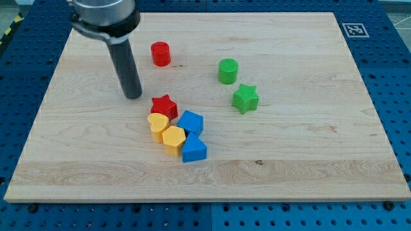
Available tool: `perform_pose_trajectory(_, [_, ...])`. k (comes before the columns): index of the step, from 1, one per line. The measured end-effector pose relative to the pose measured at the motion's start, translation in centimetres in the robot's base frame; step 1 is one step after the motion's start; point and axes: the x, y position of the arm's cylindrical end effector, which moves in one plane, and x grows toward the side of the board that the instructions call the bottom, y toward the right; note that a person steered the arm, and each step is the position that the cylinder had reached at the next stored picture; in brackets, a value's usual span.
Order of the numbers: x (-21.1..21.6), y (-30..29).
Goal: Move the red star a bit right
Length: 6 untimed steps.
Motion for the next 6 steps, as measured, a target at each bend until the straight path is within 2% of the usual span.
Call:
perform_pose_trajectory(1, [2.5,0.0])
perform_pose_trajectory(3, [3.3,2.1])
perform_pose_trajectory(5, [1.9,11.5])
perform_pose_trajectory(6, [1.7,13.8])
